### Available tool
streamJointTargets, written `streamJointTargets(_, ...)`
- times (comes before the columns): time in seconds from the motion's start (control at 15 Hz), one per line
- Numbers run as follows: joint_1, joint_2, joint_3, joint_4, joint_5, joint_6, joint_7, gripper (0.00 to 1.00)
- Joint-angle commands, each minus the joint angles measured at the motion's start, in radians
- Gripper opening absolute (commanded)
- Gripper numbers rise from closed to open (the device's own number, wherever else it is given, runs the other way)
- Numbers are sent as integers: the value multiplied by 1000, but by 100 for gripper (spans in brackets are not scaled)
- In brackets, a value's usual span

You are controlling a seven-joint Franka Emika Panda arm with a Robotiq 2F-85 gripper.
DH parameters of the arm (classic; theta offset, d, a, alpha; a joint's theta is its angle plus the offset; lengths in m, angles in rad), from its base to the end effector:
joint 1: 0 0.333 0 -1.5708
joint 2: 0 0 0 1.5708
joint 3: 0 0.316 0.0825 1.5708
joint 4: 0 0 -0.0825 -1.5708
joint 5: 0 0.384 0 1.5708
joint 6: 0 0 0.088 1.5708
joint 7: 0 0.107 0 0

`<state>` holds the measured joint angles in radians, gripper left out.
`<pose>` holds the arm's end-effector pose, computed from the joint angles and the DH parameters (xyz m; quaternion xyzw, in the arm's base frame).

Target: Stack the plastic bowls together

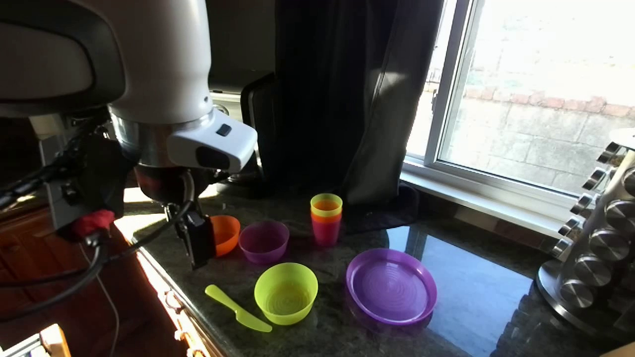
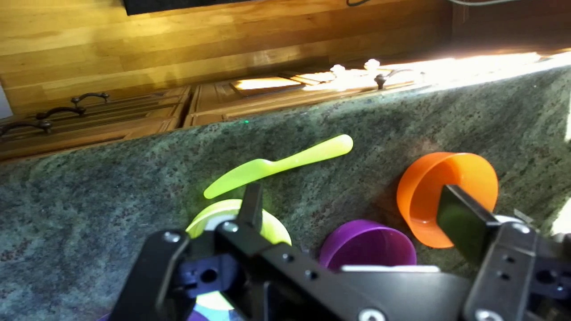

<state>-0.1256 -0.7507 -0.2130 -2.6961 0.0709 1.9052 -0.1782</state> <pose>0.3017 -0.0988 0.4423 -0.9921 0.0624 0.0019 0.1086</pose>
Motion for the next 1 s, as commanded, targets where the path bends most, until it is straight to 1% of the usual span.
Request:
streamJointTargets(0.0,-1,-57,77,-62,38,94,118,100)
streamJointTargets(0.2,3,-45,137,-88,34,171,198,100)
streamJointTargets(0.33,11,14,173,-51,24,195,242,100)
streamJointTargets(0.6,28,74,225,-53,11,241,290,100)
streamJointTargets(0.73,39,110,239,-53,2,242,284,100)
streamJointTargets(0.8,36,65,216,-54,9,223,267,100)
streamJointTargets(0.93,44,95,224,-53,6,226,268,100)
